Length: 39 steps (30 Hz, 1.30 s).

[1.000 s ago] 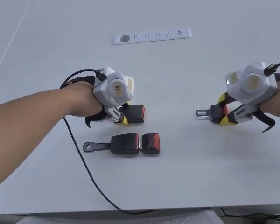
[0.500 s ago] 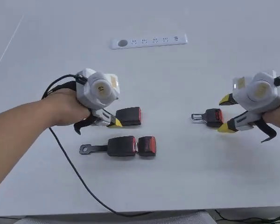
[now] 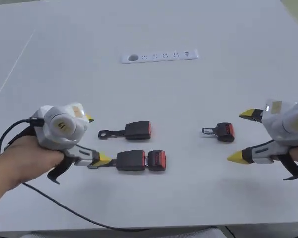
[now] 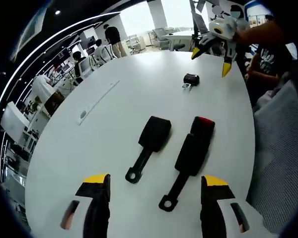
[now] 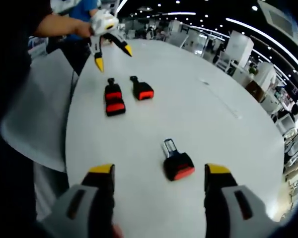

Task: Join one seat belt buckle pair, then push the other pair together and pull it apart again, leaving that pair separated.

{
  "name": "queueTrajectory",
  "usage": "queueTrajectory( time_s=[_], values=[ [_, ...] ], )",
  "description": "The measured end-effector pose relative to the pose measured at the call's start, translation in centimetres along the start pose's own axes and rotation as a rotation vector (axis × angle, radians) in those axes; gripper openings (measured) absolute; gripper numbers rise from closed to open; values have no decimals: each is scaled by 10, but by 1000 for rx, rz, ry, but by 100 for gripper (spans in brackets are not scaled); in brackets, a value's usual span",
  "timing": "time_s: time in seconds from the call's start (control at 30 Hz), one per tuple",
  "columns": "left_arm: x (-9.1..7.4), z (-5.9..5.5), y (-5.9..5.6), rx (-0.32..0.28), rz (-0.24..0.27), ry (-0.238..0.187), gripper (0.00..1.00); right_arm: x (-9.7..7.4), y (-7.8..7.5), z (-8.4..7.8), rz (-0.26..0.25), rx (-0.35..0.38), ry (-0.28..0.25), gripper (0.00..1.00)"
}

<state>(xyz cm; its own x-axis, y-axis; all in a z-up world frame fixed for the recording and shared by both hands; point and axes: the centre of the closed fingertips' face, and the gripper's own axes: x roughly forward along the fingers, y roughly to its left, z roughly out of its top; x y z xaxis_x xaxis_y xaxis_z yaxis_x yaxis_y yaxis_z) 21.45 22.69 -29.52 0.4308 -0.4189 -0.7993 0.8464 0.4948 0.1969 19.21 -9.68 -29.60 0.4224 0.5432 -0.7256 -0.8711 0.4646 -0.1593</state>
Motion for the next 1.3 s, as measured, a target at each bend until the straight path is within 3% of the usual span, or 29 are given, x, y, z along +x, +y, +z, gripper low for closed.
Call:
queueTrajectory(
  time_s=[0.13,0.23,0.3,0.47,0.57,0.67,1.03,1.3],
  values=[
    [-16,-7,-4,-87,16,-46,88,-10,9,6,-32,56,-47,83],
    [-31,-11,-15,-162,-5,-80,89,-14,16,8,-26,119,-60,86],
    [-36,-16,-19,-160,4,-76,89,-16,18,12,-34,173,-74,93],
    [-46,-32,-29,-188,41,-83,98,-25,20,20,-66,202,-100,100],
    [-50,-42,-28,-226,67,-90,100,-25,22,19,-90,258,-109,100],
    [-54,-46,-29,-317,74,-97,100,-23,29,16,-94,277,-96,100],
    [-65,-51,-35,-316,109,-117,100,-25,48,13,-107,289,-126,100],
    [-67,-51,-41,-304,115,-125,100,-35,48,5,-124,296,-126,100]
  ],
)
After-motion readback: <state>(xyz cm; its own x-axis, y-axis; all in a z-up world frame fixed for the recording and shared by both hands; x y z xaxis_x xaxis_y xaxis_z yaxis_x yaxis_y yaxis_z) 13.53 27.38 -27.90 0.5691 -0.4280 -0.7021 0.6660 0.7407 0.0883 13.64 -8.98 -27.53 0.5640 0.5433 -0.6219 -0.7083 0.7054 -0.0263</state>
